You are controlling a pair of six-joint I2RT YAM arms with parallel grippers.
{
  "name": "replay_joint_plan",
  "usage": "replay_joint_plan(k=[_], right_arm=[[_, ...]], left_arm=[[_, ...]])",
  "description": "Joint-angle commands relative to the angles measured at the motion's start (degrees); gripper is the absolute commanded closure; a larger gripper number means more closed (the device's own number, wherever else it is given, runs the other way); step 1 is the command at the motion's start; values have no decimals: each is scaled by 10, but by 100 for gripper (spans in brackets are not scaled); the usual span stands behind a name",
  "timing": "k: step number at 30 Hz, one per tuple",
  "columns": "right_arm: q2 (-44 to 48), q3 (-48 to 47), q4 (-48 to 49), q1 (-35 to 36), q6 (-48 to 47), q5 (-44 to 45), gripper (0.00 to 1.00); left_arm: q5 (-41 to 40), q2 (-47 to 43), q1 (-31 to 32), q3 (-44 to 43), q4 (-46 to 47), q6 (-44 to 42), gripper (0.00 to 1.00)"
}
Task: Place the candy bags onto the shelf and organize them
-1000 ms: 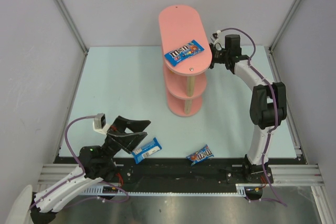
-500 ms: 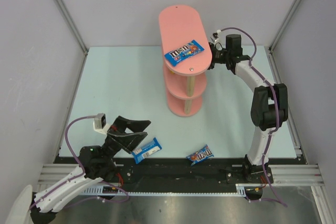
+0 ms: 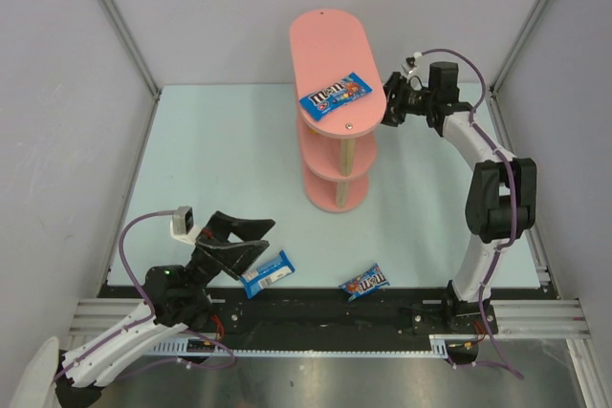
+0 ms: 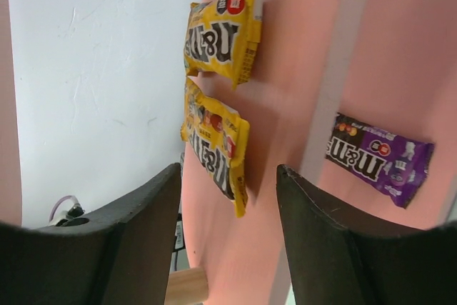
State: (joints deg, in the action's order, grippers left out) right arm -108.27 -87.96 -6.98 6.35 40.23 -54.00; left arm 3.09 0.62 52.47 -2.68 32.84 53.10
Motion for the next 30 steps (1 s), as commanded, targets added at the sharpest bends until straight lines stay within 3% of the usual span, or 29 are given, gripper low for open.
replay_joint_plan(k=[1, 9, 14, 21, 30], right_arm=[[20, 22, -21, -28, -16, 28, 40], [104, 85, -68, -56, -52, 104, 39], [173, 190, -64, -59, -48, 184, 38], [188, 305, -25, -59, -48, 177, 38], [263, 389, -87, 17, -79, 252, 39]], left_arm=[[2, -35, -5, 72, 2, 5, 13], [-8, -36, -5, 58, -36, -9, 9], [-9, -35, -5, 34, -82, -26, 5], [-23, -59, -5, 13, -153, -36, 1], [-55, -81, -5, 11, -221, -43, 0]])
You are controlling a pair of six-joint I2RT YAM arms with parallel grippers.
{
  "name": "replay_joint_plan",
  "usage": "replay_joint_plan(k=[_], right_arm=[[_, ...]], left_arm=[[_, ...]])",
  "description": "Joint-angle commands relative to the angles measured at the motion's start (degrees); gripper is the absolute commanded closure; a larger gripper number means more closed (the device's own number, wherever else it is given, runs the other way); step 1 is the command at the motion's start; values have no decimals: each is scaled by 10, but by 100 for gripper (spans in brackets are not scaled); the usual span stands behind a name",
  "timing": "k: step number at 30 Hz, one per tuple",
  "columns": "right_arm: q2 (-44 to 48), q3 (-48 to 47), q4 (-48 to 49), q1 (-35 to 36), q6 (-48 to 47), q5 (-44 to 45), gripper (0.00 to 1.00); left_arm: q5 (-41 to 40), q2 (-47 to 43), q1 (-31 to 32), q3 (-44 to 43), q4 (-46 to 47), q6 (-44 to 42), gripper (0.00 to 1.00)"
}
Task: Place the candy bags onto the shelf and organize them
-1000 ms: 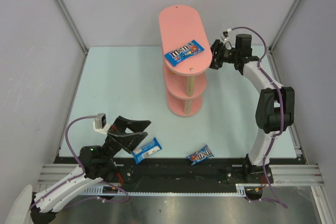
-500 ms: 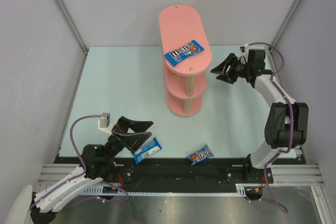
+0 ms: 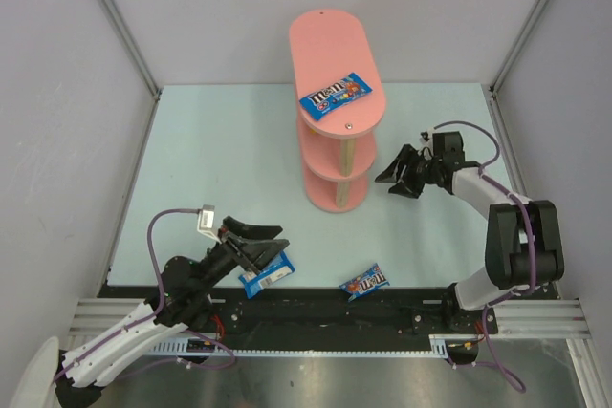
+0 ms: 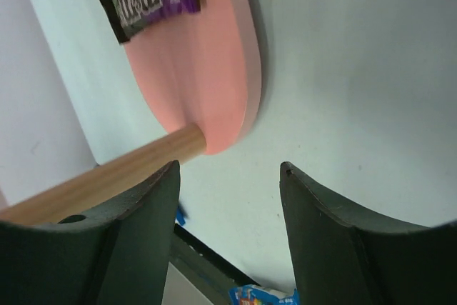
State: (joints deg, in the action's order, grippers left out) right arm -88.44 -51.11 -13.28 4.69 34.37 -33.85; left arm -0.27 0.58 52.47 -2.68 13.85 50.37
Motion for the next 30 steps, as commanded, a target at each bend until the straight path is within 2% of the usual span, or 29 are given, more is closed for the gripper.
replay_joint_plan(k=[1, 4, 7, 13, 19, 27, 30], right_arm=[[79, 28, -44, 52, -21, 62, 39], [134, 62, -84, 71, -12, 114, 39], [205, 116, -104, 73, 3, 130, 39], [333, 154, -189, 95, -8, 158, 41], [374, 172, -236, 158, 0, 158, 43], [387, 197, -249, 283, 83, 236, 42], [385, 207, -255, 304, 100, 268, 40]], left_arm=[[-23, -78, -5, 12, -33, -16, 0], [-27, -76, -5, 14, -42, -15, 0], [-31, -77, -5, 20, -46, -13, 0], [-22, -58, -5, 22, -42, -23, 1], [-14, -15, -5, 40, -6, -22, 1], [-6, 35, -5, 53, 61, -14, 1], [-4, 51, -4, 58, 79, -12, 1]])
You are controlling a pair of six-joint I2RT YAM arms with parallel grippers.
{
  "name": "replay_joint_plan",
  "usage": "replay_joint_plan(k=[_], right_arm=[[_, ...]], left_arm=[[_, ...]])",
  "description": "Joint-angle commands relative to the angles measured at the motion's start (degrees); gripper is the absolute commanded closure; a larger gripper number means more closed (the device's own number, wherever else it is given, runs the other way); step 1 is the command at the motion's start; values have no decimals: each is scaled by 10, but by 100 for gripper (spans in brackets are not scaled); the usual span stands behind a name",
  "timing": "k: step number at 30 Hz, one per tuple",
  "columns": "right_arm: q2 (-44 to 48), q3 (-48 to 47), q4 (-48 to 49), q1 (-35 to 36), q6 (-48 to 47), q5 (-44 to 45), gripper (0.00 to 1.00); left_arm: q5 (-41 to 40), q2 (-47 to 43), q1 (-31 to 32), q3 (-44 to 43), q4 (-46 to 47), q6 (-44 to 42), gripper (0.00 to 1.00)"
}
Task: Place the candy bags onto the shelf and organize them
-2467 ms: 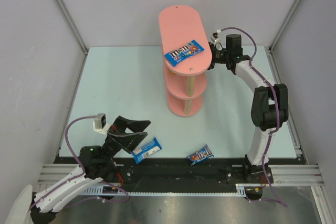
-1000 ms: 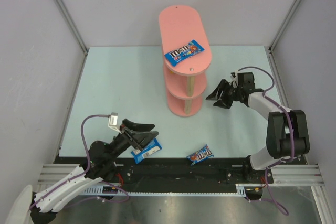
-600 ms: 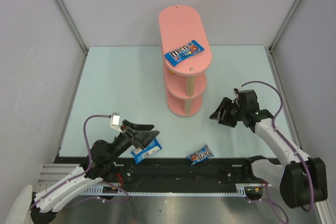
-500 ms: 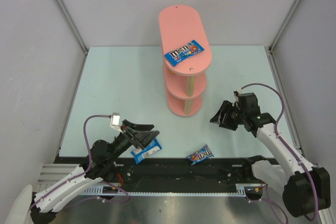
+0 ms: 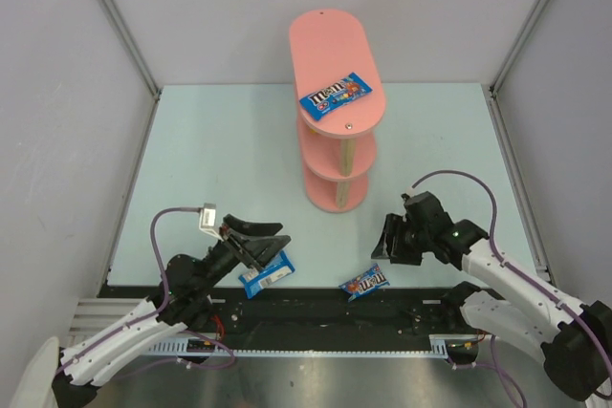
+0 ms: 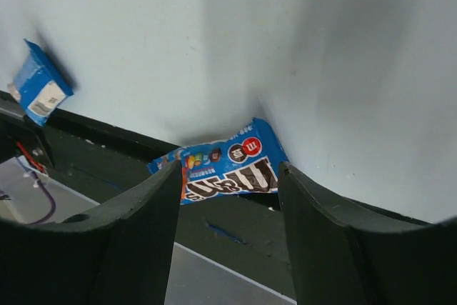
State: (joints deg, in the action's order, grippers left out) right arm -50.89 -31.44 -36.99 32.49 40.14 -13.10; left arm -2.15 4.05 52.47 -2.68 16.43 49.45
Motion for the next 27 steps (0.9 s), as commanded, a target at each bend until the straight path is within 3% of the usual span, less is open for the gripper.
replay_joint_plan(k=[1, 20, 22, 25, 26, 27], right_arm=[[10, 13, -16, 34, 46, 66, 40], [-34, 103, 143, 70, 82, 12, 49], [-35, 106, 154, 71, 83, 7, 57], [-28, 110, 167, 71, 82, -7, 82], [-22, 110, 170, 71, 85, -9, 97], [-15, 109, 171, 71, 86, -10, 100]], left_arm=[[15, 22, -4, 58, 55, -1, 1], [11, 11, -4, 78, 70, 17, 1], [11, 10, -5, 80, 72, 20, 1], [11, 10, -4, 81, 72, 21, 2], [11, 10, -4, 80, 72, 21, 1], [11, 12, -4, 80, 73, 21, 2]])
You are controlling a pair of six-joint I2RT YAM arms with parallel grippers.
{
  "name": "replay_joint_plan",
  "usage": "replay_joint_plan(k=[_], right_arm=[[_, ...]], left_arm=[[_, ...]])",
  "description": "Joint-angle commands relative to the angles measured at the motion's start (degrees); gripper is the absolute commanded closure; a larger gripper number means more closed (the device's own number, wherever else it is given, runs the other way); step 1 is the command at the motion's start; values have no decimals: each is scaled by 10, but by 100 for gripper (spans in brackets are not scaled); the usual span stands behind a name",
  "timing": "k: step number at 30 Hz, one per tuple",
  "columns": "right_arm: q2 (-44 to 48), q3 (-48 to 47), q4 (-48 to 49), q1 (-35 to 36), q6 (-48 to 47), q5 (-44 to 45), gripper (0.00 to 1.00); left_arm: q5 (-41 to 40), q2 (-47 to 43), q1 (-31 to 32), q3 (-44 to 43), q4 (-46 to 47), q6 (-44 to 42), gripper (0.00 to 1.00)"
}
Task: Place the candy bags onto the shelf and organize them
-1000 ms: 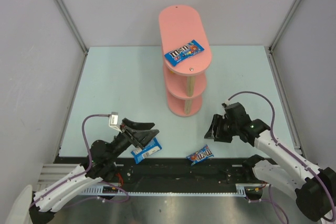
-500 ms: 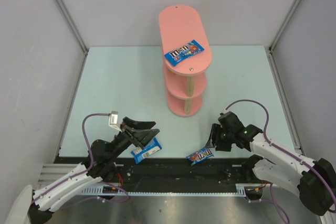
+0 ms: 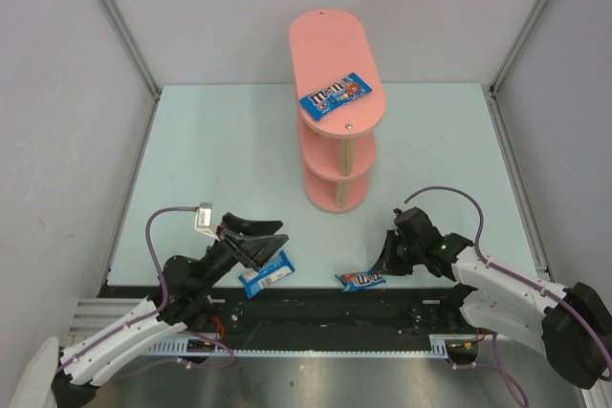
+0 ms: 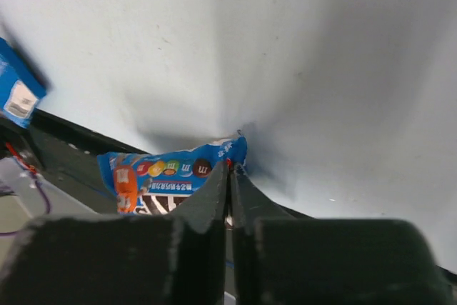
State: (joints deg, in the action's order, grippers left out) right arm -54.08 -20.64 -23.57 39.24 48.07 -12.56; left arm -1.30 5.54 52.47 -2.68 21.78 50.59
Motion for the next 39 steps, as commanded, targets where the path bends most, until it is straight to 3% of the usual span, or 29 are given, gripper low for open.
replay_joint_plan(k=[1, 9, 16, 23, 31, 39], right_arm=[[38, 0, 42, 3, 7, -16, 100], [108, -67, 57, 0, -8, -17, 100], [113, -132, 60, 0, -11, 19, 100], [86, -189, 58, 11, -25, 64, 100], [69, -206, 67, 63, -33, 116, 100], [60, -214, 71, 117, -43, 188, 100]], left_arm=[[2, -2, -4, 80, 23, 10, 2], [8, 27, -4, 83, 48, 14, 1], [72, 143, -3, 74, 135, 28, 4], [98, 257, 14, 8, 143, 7, 5], [75, 307, 25, -43, 150, 43, 12], [14, 344, 47, -72, 171, 95, 13]])
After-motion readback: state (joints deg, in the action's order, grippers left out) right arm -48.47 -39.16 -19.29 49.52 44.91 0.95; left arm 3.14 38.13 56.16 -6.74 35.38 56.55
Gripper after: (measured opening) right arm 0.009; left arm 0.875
